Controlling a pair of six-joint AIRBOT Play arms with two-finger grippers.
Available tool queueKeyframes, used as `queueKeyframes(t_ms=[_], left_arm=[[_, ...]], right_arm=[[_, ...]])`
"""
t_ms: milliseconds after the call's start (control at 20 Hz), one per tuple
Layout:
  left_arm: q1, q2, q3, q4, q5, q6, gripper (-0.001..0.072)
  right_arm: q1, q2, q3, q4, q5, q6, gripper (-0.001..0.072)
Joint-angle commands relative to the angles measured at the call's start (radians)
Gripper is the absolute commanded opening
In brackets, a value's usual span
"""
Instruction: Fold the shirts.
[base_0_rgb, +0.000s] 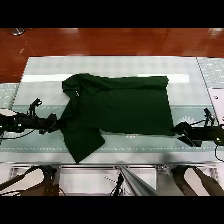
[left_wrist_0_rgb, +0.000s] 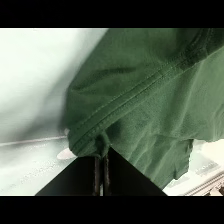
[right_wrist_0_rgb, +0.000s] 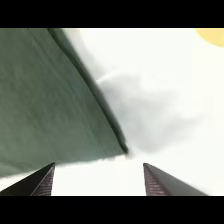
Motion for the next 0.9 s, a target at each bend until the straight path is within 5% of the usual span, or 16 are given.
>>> queueKeyframes(t_ms=[0, 200, 350, 400, 450, 650, 850], left_arm=[[-0.001, 0.0, 0.0, 0.0, 0.002, -0.008, 0.0025], [-0.003, 0.0, 0.0, -0.015, 0.012, -0.008, 0.0025], [-0.023, -0.001, 0.0, -0.014, 0.013, -0.007, 0.0025], [-0.031, -0.001, 0.0, -0.015, 0.013, -0.007, 0.0025], [-0.042, -0.001, 0.0, -0.015, 0.013, -0.007, 0.0025], [-0.054, 0.0, 0.01, -0.09, 0.006, -0.007, 0.0025], [-0.055, 0.044, 0.195, -0.395, -0.086, 0.049, 0.0024]], right_arm=[[0.001, -0.094, 0.0, 0.108, -0.061, -0.056, 0.0622], [0.001, -0.165, 0.015, 0.244, -0.099, -0.129, 0.0617], [0.001, -0.204, 0.04, 0.256, -0.082, -0.148, 0.054], [0.001, -0.215, 0.044, 0.256, -0.068, -0.169, 0.0413], [0.001, -0.223, 0.045, 0.26, -0.05, -0.208, 0.0059], [0.001, -0.225, 0.086, 0.291, 0.026, -0.276, 0.0023], [0.001, -0.162, 0.327, 0.3, 0.138, -0.212, 0.0023]])
